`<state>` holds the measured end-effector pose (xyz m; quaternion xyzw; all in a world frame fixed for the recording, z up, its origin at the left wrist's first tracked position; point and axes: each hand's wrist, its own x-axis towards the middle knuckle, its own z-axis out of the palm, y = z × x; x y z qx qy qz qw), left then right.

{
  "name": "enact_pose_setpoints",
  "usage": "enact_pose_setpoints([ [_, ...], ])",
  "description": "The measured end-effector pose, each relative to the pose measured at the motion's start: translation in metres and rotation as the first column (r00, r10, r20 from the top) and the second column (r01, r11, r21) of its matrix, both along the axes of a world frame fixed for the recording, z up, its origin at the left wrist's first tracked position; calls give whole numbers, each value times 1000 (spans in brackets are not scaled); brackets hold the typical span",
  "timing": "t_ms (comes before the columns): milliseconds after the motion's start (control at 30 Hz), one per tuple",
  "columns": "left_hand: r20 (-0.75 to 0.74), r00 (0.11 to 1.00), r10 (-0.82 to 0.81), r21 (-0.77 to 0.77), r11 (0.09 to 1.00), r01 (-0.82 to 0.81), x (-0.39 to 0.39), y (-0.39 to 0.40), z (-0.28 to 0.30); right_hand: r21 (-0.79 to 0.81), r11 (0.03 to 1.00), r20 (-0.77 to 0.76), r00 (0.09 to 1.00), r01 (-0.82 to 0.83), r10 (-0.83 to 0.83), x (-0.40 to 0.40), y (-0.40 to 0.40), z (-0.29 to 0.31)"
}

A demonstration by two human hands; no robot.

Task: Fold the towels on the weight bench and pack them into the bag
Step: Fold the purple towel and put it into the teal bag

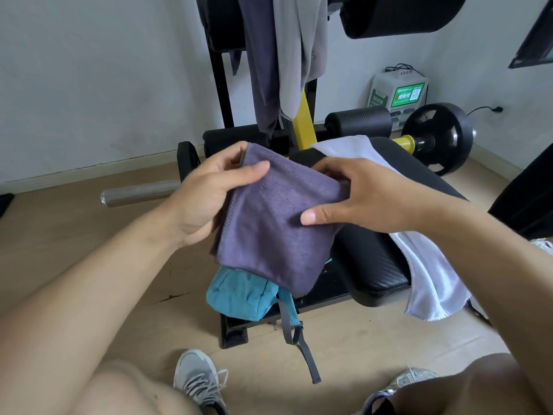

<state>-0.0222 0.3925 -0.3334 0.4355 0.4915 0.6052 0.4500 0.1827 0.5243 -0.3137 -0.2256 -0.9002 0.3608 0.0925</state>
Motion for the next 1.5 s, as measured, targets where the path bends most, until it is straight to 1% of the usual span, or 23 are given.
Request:
enact_pose_setpoints([
  [33,30,1000,-3,-12,1000,4,-4,0,0,26,1000,24,1000,14,-15,1,2,-1],
  [67,22,1000,2,-26,1000,-2,-6,0,0,29,999,23,999,27,-27,2,4,-3],
  [167,-122,991,59,-79,994,-69,-14,1,-6,-48,996,-71,995,73,-77,3,8,-7],
  [200,-166,982,90,-93,990,-106,-15,2,-7,-102,990,-121,987,95,-107,3,9,-7],
  [267,-228,965,130,-94,983,-155,-18,2,-8,-297,950,-231,957,102,-175,3,12,-7],
  [333,-232,968,99,-107,986,-127,-20,1,-9,-464,881,-302,919,91,-254,1,12,-6],
  [433,-196,981,7,-173,984,-41,-19,-1,-12,-572,815,-345,875,90,-339,-3,9,-8],
  [500,-199,978,-60,-237,971,11,-14,-1,-13,-563,822,-345,878,88,-330,-5,6,-9],
  [567,-215,967,-139,-310,948,67,-8,0,-12,-497,865,-328,907,71,-262,-6,2,-10],
  [633,-269,939,-215,-366,925,107,0,-1,-9,-410,910,-306,932,54,-194,-7,-5,-10],
  [700,-324,916,-239,-383,918,104,8,-3,-4,-344,938,-301,940,47,-158,-9,-10,-10],
  [767,-334,917,-219,-368,926,87,12,-4,0,-330,943,-296,943,45,-149,-11,-13,-7],
  [833,-277,945,-176,-336,939,77,12,-5,2,-407,913,-245,962,14,-124,-10,-11,-4],
  [900,-166,978,-128,-303,950,73,10,-6,4,-482,876,-130,990,-13,-57,-5,-8,-3],
  [967,-73,993,-91,-295,953,66,8,-6,4,-454,891,-17,1000,-11,4,-1,-5,-5],
  [1000,-49,995,-81,-303,951,63,6,-6,4,-418,908,11,1000,3,2,0,-3,-7],
  [1100,-58,993,-100,-356,932,73,0,-7,0,-360,929,4,996,86,-90,2,3,-9],
  [1167,-76,991,-112,-373,925,76,-3,-7,-3,-404,905,-30,987,134,-159,4,7,-8],
  [1267,-52,997,-52,-357,934,30,-4,-4,-7,-550,813,-111,948,192,-298,2,12,-10],
  [1367,64,997,42,-309,951,-20,-3,-1,-11,-748,645,-160,900,157,-405,-4,11,-15],
  [1433,136,988,79,-276,960,-38,-3,1,-13,-821,560,-130,919,111,-373,-8,6,-17],
  [1500,209,971,115,-267,962,-56,-3,2,-13,-843,532,-125,934,77,-334,-10,4,-19],
])
